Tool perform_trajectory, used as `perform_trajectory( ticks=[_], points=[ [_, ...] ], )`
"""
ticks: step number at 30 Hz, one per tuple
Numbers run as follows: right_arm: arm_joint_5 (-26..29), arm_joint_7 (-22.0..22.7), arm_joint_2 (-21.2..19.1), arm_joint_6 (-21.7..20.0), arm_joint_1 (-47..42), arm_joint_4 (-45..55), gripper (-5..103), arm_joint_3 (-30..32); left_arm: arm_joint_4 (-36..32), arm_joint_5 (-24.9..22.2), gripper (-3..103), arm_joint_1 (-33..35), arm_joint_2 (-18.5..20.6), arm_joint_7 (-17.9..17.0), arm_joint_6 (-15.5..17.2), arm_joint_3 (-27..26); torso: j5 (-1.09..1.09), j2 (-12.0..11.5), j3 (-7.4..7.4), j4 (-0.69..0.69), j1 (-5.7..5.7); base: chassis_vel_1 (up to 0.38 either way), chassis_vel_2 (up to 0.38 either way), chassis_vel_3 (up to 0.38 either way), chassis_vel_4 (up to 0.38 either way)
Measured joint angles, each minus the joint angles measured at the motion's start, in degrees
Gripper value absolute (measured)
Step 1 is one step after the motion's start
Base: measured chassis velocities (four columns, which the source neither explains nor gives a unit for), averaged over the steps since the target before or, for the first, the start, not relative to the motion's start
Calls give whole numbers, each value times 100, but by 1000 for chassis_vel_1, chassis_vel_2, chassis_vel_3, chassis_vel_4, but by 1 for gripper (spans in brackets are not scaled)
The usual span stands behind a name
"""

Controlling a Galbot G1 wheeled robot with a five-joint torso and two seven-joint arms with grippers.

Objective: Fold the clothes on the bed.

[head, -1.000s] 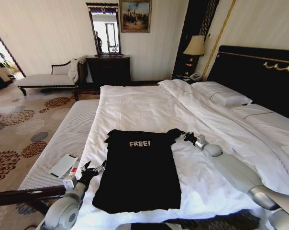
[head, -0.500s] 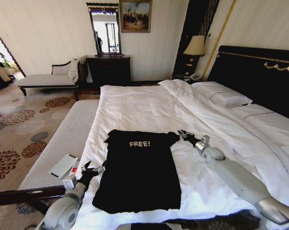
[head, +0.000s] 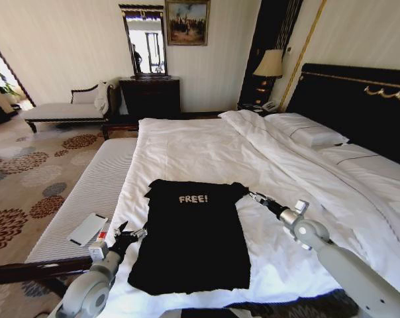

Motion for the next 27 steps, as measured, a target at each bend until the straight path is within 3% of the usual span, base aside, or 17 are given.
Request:
perform_trajectory(
  ticks=[4,9,12,21,22,27],
  points=[
    [-27,81,91,54,220,-215,99,-333,-10,-16,100,32,16,-9,5,-35,-2,0,0,2,0,0,0,0,0],
    [-84,117,168,143,545,-645,84,-725,0,-30,100,20,24,-18,12,-34,-2,0,1,1,1,0,0,0,0],
    [-75,125,215,158,716,-872,68,-870,-8,-52,100,30,21,-21,16,-58,-1,0,1,0,1,0,0,0,0],
    [-236,124,335,299,991,-1184,57,-1086,48,-41,100,-16,28,-21,16,-55,-2,0,1,0,2,0,0,0,0],
    [-260,124,346,306,1024,-1225,51,-1119,49,-47,100,-27,37,-21,16,-55,-1,0,1,1,2,0,0,0,0],
    [-320,122,362,314,1085,-1334,51,-1175,50,-51,100,-42,52,-21,16,-70,-2,0,1,0,1,0,0,0,0]
  ],
)
